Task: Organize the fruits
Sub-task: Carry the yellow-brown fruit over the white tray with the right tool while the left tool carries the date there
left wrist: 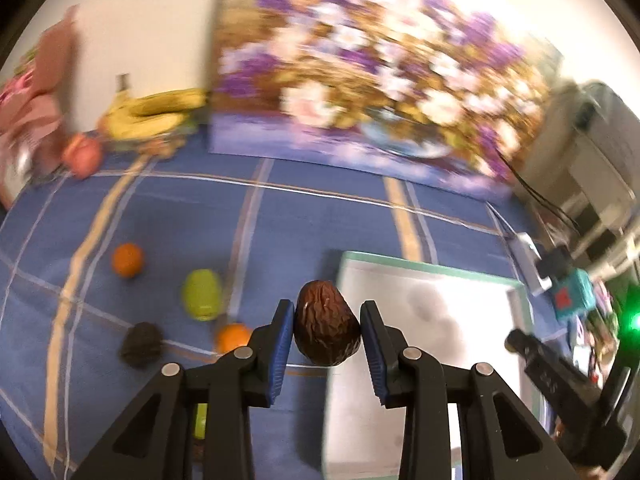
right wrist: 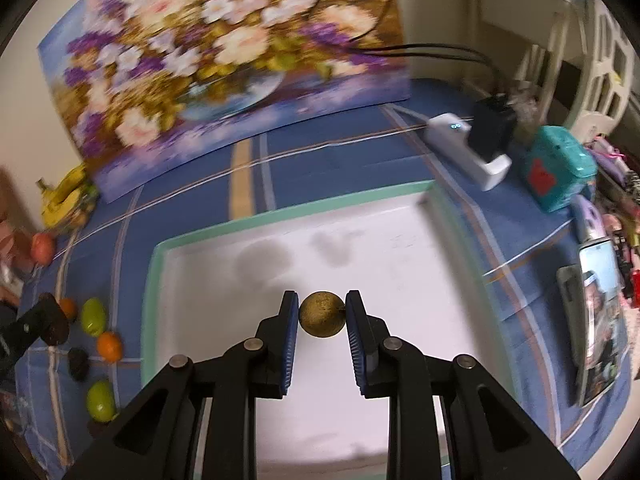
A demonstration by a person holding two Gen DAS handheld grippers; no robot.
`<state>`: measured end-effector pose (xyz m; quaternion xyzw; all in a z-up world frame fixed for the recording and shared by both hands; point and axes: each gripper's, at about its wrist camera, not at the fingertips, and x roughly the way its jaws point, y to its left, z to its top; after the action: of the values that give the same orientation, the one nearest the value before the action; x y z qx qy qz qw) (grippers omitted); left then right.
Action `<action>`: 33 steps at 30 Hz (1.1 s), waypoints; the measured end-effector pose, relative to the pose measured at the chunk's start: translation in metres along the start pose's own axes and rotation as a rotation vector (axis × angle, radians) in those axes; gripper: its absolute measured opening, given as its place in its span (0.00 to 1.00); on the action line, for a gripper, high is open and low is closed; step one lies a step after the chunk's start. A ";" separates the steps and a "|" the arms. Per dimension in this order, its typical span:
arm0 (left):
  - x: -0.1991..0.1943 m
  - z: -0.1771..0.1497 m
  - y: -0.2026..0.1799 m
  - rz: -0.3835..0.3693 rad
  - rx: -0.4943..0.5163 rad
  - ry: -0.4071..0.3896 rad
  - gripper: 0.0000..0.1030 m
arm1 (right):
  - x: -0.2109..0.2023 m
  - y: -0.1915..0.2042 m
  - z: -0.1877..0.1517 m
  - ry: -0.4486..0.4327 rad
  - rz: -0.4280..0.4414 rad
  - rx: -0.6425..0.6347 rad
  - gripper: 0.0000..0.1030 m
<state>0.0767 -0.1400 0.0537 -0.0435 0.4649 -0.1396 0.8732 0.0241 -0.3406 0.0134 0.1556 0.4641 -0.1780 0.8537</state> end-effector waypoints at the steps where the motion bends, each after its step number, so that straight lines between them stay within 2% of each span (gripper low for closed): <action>1: 0.005 0.001 -0.009 -0.007 0.027 0.010 0.35 | 0.000 -0.006 0.003 -0.006 -0.016 0.005 0.24; 4: 0.020 -0.002 -0.031 -0.023 0.083 0.037 0.35 | -0.003 -0.021 0.009 -0.030 -0.072 0.005 0.24; 7: 0.032 -0.005 -0.049 -0.034 0.133 0.056 0.35 | -0.002 -0.033 0.013 -0.039 -0.089 0.024 0.24; 15: 0.057 -0.013 -0.070 -0.035 0.205 0.093 0.35 | 0.018 -0.048 0.008 0.004 -0.121 0.044 0.24; 33: 0.096 -0.031 -0.054 0.016 0.175 0.206 0.35 | 0.050 -0.048 -0.006 0.084 -0.140 0.028 0.24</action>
<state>0.0911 -0.2173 -0.0293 0.0510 0.5383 -0.1765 0.8225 0.0230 -0.3887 -0.0372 0.1418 0.5066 -0.2372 0.8167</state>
